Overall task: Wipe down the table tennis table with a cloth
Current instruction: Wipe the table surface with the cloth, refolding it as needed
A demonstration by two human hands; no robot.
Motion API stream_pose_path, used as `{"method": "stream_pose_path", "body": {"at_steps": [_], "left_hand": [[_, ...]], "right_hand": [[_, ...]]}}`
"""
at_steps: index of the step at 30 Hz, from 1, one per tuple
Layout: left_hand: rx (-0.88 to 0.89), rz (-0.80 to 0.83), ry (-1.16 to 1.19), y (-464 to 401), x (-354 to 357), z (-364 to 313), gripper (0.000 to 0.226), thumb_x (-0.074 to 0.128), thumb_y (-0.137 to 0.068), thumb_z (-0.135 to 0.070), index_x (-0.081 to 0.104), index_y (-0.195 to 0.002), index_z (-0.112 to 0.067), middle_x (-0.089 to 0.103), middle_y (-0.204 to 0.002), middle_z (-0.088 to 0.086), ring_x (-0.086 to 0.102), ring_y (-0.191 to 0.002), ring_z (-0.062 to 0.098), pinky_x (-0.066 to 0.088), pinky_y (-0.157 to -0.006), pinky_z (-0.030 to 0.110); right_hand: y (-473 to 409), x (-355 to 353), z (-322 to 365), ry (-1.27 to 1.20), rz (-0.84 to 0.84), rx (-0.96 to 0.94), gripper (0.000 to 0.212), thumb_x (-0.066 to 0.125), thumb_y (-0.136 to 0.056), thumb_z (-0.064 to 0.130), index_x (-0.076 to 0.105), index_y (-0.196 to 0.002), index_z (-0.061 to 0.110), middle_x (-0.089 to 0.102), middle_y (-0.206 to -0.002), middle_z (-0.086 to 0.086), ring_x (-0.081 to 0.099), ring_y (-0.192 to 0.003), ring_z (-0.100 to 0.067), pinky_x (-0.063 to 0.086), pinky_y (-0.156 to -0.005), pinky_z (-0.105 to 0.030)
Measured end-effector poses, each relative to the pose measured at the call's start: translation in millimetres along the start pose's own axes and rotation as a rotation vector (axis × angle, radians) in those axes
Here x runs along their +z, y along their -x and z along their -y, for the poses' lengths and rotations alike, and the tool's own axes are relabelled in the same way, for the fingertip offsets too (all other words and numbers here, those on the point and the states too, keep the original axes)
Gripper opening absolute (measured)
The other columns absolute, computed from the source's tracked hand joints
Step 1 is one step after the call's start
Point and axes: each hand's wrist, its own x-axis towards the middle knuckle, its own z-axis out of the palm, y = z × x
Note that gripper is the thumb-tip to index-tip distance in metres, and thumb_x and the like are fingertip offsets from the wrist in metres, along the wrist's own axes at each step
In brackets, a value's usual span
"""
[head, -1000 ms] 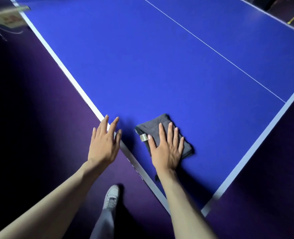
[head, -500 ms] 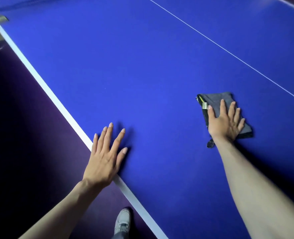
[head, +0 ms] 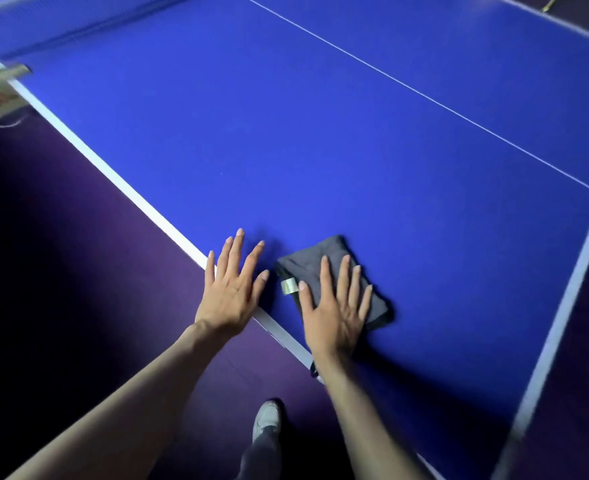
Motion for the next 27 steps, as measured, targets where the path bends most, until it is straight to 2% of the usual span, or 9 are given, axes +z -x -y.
{"method": "stream_pose_path", "body": {"at_steps": [3,7,10,14,18,21,23,27], "left_hand": [[-0.095,-0.048,0.025,18.2,-22.4,-1.4,0.058,0.022,-0.105,-0.051,0.031,-0.157,-0.026,0.008,-0.17,0.008,0.009,-0.156,0.031,0.015,-0.122,0.058],[-0.185,-0.068,0.015,26.2,-29.7,12.0,0.052,0.027,-0.109,-0.045,0.035,-0.155,-0.024,0.01,-0.169,0.01,0.011,-0.155,0.033,0.017,-0.122,0.06],[-0.177,-0.069,-0.024,9.4,-25.7,33.9,0.056,0.023,-0.106,-0.047,0.032,-0.156,-0.024,0.011,-0.169,0.011,0.011,-0.155,0.033,0.017,-0.121,0.061],[-0.169,-0.15,-0.038,-41.5,-22.7,58.2,0.053,0.028,-0.106,-0.043,0.036,-0.155,-0.022,0.019,-0.167,0.012,0.018,-0.154,0.034,0.019,-0.121,0.061],[-0.098,-0.159,-0.046,-90.8,-17.2,77.8,0.049,0.025,-0.108,-0.04,0.039,-0.154,-0.033,0.024,-0.167,0.004,0.018,-0.154,0.033,0.014,-0.122,0.06],[-0.026,-0.146,-0.053,-114.7,-15.2,87.1,0.051,0.02,-0.109,-0.042,0.031,-0.158,-0.035,0.024,-0.168,0.0,0.018,-0.155,0.028,0.011,-0.123,0.059],[0.012,-0.166,-0.066,-118.6,-13.0,89.6,0.052,0.019,-0.109,-0.042,0.03,-0.159,-0.031,0.028,-0.166,0.0,0.022,-0.155,0.025,0.012,-0.122,0.061],[0.024,-0.219,-0.093,-120.9,-10.1,91.2,0.052,0.029,-0.108,-0.04,0.045,-0.152,-0.02,0.038,-0.161,0.002,0.028,-0.153,0.026,0.015,-0.121,0.063]], "right_hand": [[67.7,-8.1,31.8,-0.01,0.042,-0.046,0.063,0.043,-0.103,0.065,0.046,-0.156,0.031,0.029,-0.17,-0.006,0.03,-0.156,-0.03,0.022,-0.125,-0.058],[58.8,-9.0,37.2,-0.01,0.055,-0.014,0.064,0.046,-0.101,0.067,0.048,-0.155,0.034,0.029,-0.17,-0.004,0.032,-0.155,-0.029,0.022,-0.124,-0.058],[15.0,3.4,37.9,0.019,0.023,0.01,0.063,0.048,-0.1,0.065,0.048,-0.155,0.035,0.03,-0.17,-0.004,0.031,-0.155,-0.029,0.019,-0.126,-0.056],[-74.2,26.0,37.6,0.034,-0.033,0.081,0.064,0.044,-0.1,0.066,0.047,-0.155,0.036,0.032,-0.169,-0.003,0.029,-0.156,-0.027,0.016,-0.126,-0.056],[-157.5,41.4,30.3,0.068,-0.022,0.165,0.068,0.033,-0.099,0.071,0.039,-0.159,0.038,0.027,-0.171,-0.001,0.023,-0.158,-0.024,0.011,-0.127,-0.055],[-222.1,47.6,23.7,0.053,-0.021,0.255,0.074,0.025,-0.096,0.074,0.034,-0.16,0.04,0.021,-0.173,0.0,0.017,-0.159,-0.023,0.006,-0.128,-0.055],[-262.6,48.7,16.6,0.048,-0.015,0.287,0.076,0.023,-0.094,0.075,0.033,-0.161,0.04,0.019,-0.173,0.0,0.014,-0.16,-0.024,0.005,-0.127,-0.056],[-318.0,50.6,7.3,0.058,0.026,0.327,0.072,0.029,-0.098,0.074,0.028,-0.162,0.041,0.014,-0.174,0.001,0.01,-0.16,-0.023,0.003,-0.127,-0.057]]}}
